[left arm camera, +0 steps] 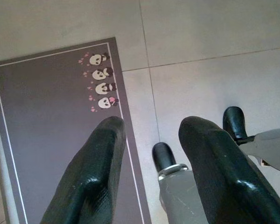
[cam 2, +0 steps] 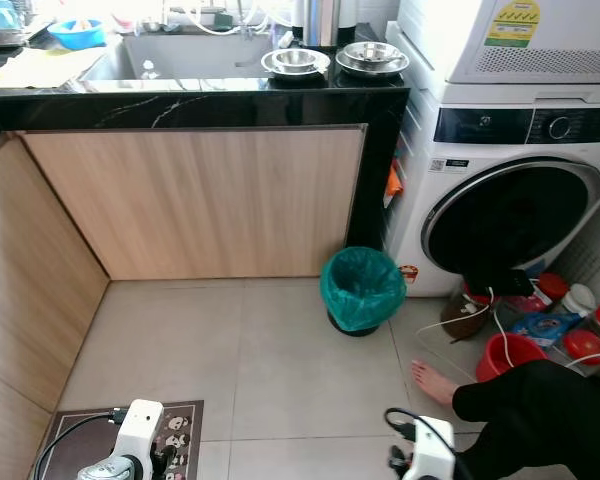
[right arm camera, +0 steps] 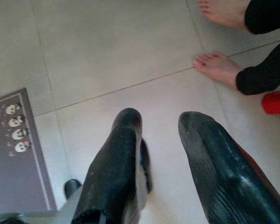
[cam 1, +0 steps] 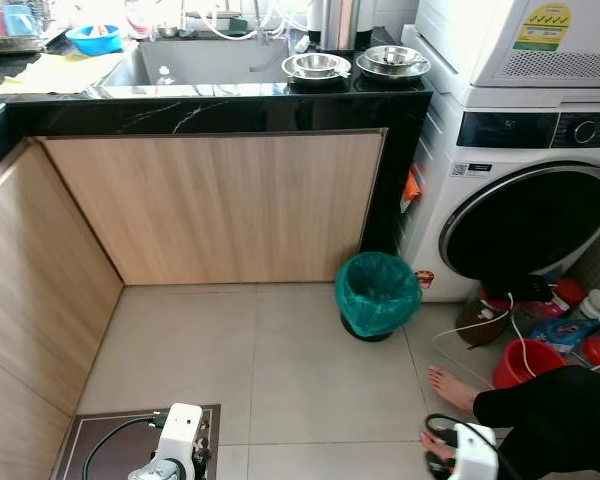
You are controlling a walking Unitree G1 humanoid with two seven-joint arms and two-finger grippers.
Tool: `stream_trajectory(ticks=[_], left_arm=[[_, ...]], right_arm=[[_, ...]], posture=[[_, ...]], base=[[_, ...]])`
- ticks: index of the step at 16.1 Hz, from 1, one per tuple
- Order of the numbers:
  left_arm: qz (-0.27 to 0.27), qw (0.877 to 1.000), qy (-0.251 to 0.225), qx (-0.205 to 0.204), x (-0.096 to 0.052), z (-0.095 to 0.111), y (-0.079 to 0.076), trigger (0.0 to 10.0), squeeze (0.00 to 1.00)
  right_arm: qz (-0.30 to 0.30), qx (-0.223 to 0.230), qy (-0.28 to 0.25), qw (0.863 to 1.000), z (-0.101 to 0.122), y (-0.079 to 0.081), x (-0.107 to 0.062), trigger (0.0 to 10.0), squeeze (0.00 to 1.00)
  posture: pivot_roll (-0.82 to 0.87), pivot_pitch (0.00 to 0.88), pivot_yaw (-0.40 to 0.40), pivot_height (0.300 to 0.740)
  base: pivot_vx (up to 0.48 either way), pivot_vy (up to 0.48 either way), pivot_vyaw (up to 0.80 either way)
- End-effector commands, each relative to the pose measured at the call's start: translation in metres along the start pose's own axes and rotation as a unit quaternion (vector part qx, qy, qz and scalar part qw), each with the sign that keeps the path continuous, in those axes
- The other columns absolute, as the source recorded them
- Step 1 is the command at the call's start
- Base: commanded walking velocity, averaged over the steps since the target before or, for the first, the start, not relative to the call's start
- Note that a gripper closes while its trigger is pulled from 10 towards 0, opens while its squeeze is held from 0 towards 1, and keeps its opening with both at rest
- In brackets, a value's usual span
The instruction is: Kitchen organization
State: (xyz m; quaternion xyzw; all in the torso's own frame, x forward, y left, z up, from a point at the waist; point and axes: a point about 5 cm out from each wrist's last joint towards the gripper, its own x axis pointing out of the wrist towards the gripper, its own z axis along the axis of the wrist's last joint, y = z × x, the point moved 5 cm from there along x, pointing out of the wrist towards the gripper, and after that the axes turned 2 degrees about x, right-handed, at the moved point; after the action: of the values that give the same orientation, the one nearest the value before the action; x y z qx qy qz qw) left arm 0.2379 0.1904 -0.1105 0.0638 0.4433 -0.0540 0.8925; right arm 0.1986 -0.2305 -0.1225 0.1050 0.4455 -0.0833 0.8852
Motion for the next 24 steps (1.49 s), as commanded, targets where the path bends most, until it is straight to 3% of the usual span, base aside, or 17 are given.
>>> stream_trajectory(ticks=[1, 2, 4, 10, 13, 24], left_arm=[[-0.002, 1.000, 0.001, 0.007, 0.000, 0.003, 0.000, 10.0, 0.00], [-0.002, 1.000, 0.001, 0.006, 0.000, 0.003, 0.000, 10.0, 0.00], [0.000, 1.000, 0.000, 0.004, 0.000, 0.003, 0.001, 10.0, 0.00], [0.005, 1.000, -0.001, -0.005, 0.001, 0.003, 0.001, 10.0, 0.00], [0.005, 1.000, -0.001, -0.006, 0.001, 0.003, 0.001, 10.0, 0.00], [0.003, 1.000, -0.001, -0.006, 0.001, 0.004, 0.002, 10.0, 0.00]], right_arm=[[-0.002, -0.007, 0.009, 1.000, -0.004, -0.002, -0.001, 10.0, 0.00], [0.002, -0.007, 0.015, 1.000, -0.014, 0.006, -0.001, 10.0, 0.00], [-0.001, 0.003, 0.017, 1.000, -0.020, 0.004, -0.003, 10.0, 0.00], [-0.020, 0.007, 0.006, 1.000, 0.001, -0.028, -0.006, 10.0, 0.00], [-0.010, 0.002, 0.007, 1.000, -0.009, -0.010, -0.004, 10.0, 0.00], [-0.008, 0.001, 0.002, 1.000, -0.009, -0.008, -0.004, 10.0, 0.00]], posture=[[-0.09, 0.000, 0.011, 0.740], [-0.09, 0.000, 0.011, 0.740], [-0.09, 0.000, 0.009, 0.740], [-0.09, 0.000, 0.001, 0.740], [-0.09, 0.000, -0.001, 0.740], [-0.09, 0.000, 0.000, 0.740]], base=[[0.240, 0.000, 0.59], [0.244, 0.000, 0.59], [0.251, 0.000, 0.00], [0.287, 0.000, 0.00], [0.299, 0.000, 0.00], [0.300, 0.000, 0.00]])
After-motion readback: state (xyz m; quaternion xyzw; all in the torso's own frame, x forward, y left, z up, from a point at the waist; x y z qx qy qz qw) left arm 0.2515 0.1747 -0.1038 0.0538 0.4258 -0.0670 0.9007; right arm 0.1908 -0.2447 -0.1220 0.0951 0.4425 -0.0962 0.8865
